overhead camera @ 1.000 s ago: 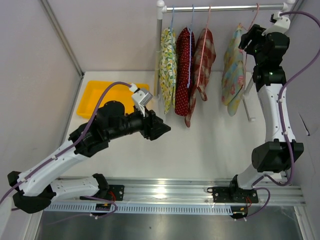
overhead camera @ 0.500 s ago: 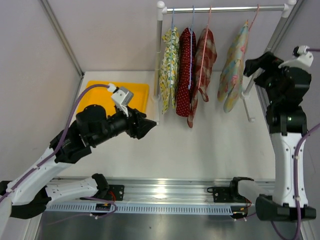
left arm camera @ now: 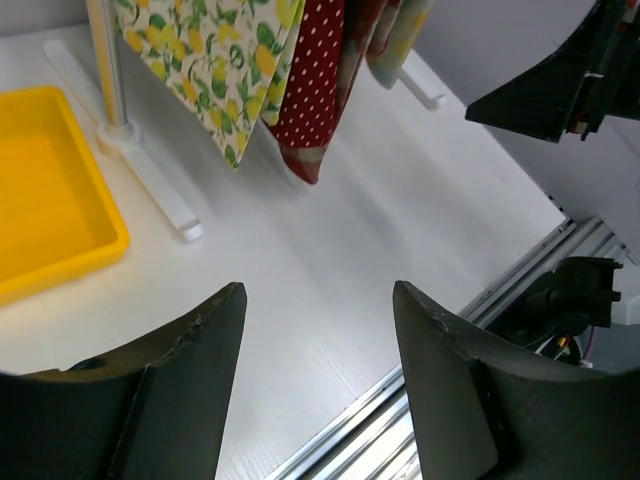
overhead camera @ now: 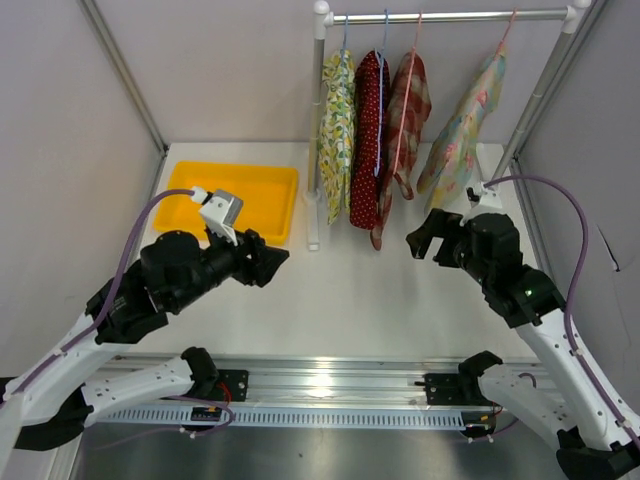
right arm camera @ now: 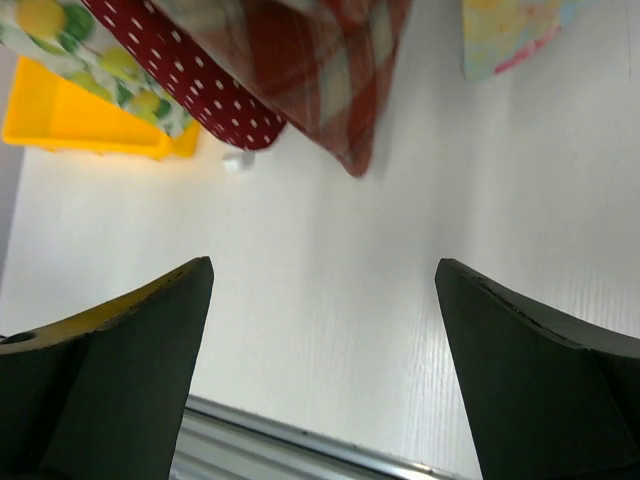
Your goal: Place the skirt on the hanger
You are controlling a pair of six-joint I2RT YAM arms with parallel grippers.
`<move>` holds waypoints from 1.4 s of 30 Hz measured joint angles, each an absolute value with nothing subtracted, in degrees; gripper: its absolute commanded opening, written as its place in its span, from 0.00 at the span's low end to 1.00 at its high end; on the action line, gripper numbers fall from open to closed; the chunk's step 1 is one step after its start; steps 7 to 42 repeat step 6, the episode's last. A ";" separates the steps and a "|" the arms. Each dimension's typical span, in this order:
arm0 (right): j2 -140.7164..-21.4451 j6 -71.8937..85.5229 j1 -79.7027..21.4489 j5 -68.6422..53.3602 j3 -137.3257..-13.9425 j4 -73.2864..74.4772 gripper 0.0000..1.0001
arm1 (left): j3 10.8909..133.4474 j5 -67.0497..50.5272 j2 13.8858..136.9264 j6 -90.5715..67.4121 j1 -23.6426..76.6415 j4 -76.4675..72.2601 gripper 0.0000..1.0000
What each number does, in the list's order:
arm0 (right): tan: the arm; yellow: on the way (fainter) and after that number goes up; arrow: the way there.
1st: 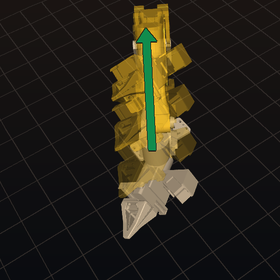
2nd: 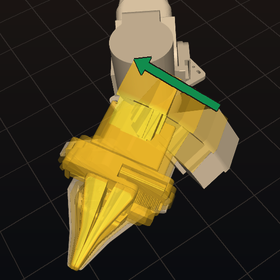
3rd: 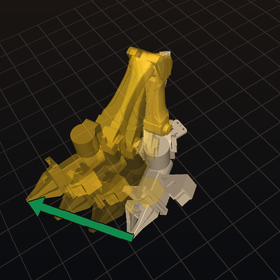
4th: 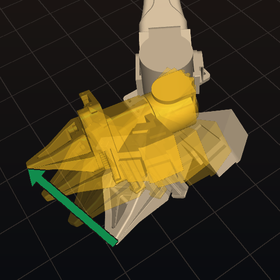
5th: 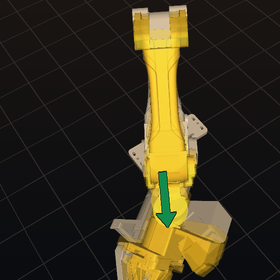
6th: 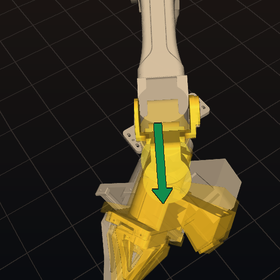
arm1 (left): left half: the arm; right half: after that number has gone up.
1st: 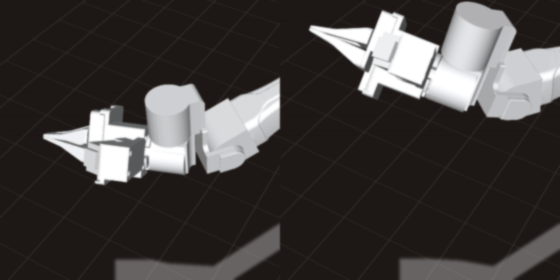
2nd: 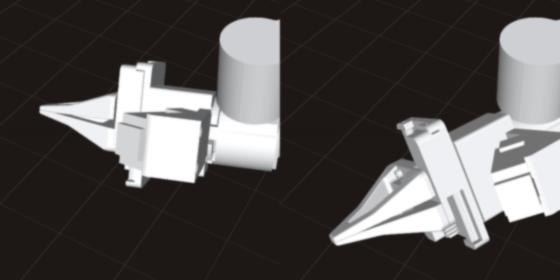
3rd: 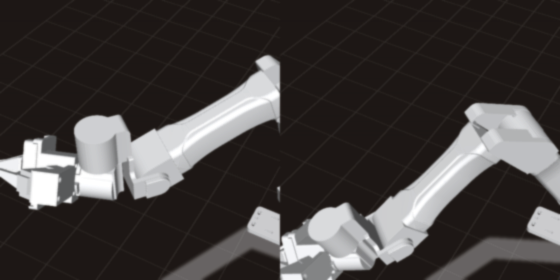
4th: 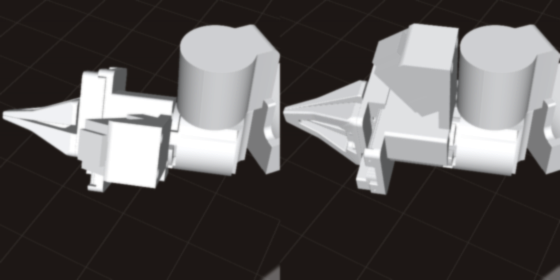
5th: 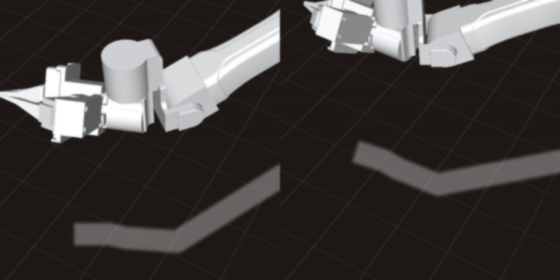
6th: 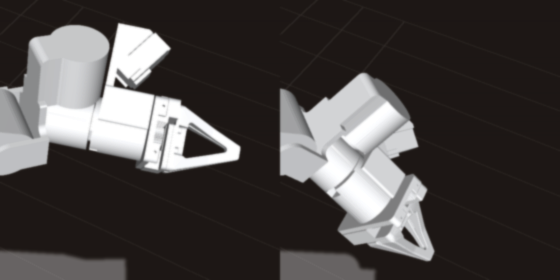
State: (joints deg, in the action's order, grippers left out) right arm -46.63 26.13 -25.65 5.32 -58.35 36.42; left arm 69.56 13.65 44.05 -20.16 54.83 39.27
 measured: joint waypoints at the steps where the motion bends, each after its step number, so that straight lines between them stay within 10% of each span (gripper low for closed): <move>1: -46.17 26.17 -26.11 5.89 -57.60 36.86 0.99 | 68.97 13.98 43.83 -20.53 54.83 39.79 0.67; 42: -44.82 26.06 -26.30 7.75 -56.16 37.15 0.99 | 66.70 15.16 43.09 -22.13 54.83 40.69 0.67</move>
